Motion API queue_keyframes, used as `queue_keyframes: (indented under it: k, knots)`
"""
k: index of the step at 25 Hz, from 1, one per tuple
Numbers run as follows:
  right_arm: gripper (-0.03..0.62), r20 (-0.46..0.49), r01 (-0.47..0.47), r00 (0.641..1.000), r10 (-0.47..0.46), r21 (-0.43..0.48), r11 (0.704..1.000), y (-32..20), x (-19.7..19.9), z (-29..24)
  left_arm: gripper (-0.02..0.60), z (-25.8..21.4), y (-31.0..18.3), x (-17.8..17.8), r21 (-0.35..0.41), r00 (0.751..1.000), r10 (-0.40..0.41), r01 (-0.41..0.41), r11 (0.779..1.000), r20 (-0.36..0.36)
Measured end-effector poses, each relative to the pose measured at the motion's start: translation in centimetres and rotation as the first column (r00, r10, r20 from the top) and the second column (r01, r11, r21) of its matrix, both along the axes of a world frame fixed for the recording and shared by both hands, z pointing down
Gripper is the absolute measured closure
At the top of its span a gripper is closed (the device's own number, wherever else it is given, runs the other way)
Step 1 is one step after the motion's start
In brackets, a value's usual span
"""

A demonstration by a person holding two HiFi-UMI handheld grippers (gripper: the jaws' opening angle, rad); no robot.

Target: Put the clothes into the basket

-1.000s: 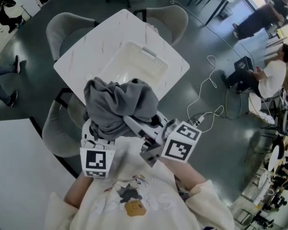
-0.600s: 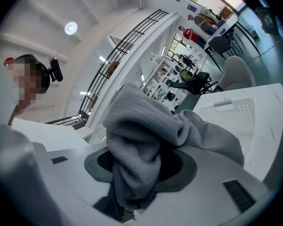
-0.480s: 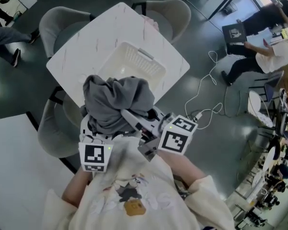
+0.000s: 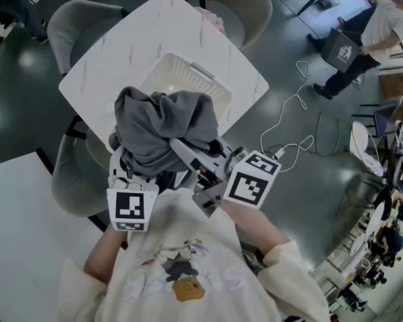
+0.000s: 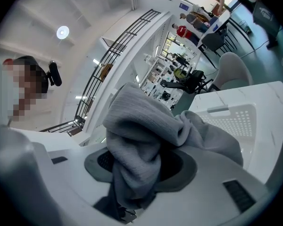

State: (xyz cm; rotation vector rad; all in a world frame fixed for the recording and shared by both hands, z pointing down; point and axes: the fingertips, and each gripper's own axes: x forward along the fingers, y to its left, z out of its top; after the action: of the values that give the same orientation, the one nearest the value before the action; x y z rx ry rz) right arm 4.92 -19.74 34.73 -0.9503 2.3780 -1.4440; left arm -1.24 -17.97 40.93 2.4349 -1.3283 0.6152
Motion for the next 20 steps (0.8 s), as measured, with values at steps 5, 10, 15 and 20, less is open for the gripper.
queue_keyframes:
  k: [5,10,15,20]
  knots:
    - [0.407,-0.018,-0.023,1.0,0.023,-0.013,1.0,-2.2,1.0,0.7,0.403,0.8,-2.4,1.0,-0.009,1.0,0.004,-0.004,1.0,-0.016]
    - [0.407,-0.038,-0.04,0.999,0.038,-0.055,0.998,-3.6,1.4,3.3,0.403,3.4,-3.6,1.4,-0.047,1.0,0.006,-0.006,0.999,-0.01]
    - [0.407,-0.041,-0.043,0.998,0.038,-0.11,0.993,-4.7,2.0,5.9,0.403,5.8,-4.4,1.9,-0.089,1.0,0.003,-0.003,0.996,0.006]
    - [0.407,-0.067,-0.042,0.997,0.032,-0.151,0.988,-5.4,2.4,8.3,0.403,8.3,-4.9,2.4,-0.137,1.0,0.003,-0.002,0.991,0.011]
